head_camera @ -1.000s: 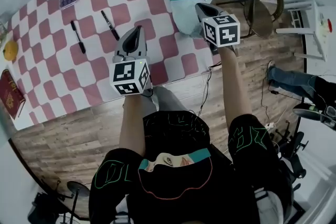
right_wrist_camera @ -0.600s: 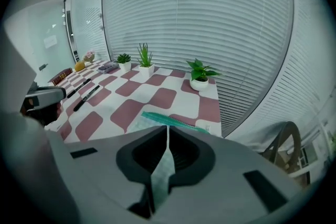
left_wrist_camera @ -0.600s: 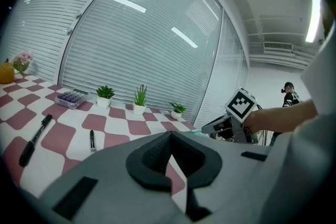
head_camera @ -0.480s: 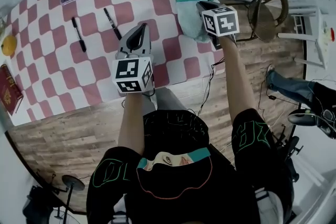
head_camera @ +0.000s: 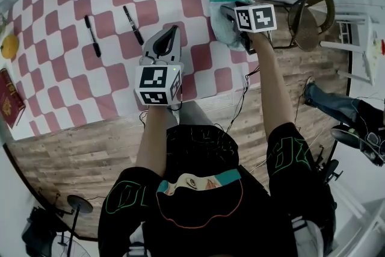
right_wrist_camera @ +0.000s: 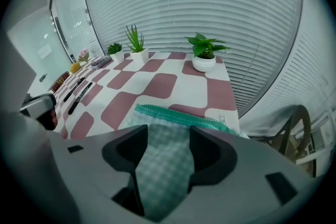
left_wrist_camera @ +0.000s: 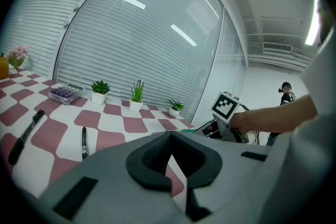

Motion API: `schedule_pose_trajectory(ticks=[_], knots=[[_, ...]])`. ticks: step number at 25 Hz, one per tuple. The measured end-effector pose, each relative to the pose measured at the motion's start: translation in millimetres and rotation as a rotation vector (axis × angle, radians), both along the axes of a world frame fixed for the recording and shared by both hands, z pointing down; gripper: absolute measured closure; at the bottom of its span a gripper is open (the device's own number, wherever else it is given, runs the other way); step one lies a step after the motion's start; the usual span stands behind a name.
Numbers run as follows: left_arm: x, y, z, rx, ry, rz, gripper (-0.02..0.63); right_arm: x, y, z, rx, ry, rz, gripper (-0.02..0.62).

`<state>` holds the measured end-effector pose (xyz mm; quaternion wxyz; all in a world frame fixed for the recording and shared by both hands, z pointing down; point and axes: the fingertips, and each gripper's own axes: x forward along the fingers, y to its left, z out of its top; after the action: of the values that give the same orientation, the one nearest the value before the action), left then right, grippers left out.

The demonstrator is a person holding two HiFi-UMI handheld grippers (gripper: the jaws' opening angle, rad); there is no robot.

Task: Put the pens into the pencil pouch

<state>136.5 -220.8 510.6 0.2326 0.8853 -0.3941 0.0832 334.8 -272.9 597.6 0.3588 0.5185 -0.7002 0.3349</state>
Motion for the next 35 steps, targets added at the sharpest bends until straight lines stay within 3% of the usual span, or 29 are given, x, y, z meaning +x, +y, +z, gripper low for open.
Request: schedule_pose_trajectory(ticks=[10, 14, 16, 19, 35], knots=[[-4.2, -1.8, 4.0, -0.008, 0.003, -0.005, 0.607, 0.5, -4.2, 9.1, -0.078, 0.034, 0.030, 0.362], [-6.4, -1.2, 2.3, -0.004, 0.006, -0.008, 0.607, -3.2, -4.7, 8.5, -0.072, 0.036, 0.036, 0.441], [-8.8, -0.2, 1.6, -0.004, 0.007, -0.011, 0.607, -3.2, -4.9, 8.2, -0.063, 0.040, 0.045, 0.542], [-13.8, 2.5, 0.1, -0.002, 0.008, -0.016, 0.607, -3.4, -2.8, 6.8, -0.053, 0.043, 0.055, 0.577], [-48.1, 22.5, -20.7, 0.042, 0.024, -0.047, 0.607, -44.0, 32.6, -81.9, 0.294, -0.137, 0.069, 0.583]])
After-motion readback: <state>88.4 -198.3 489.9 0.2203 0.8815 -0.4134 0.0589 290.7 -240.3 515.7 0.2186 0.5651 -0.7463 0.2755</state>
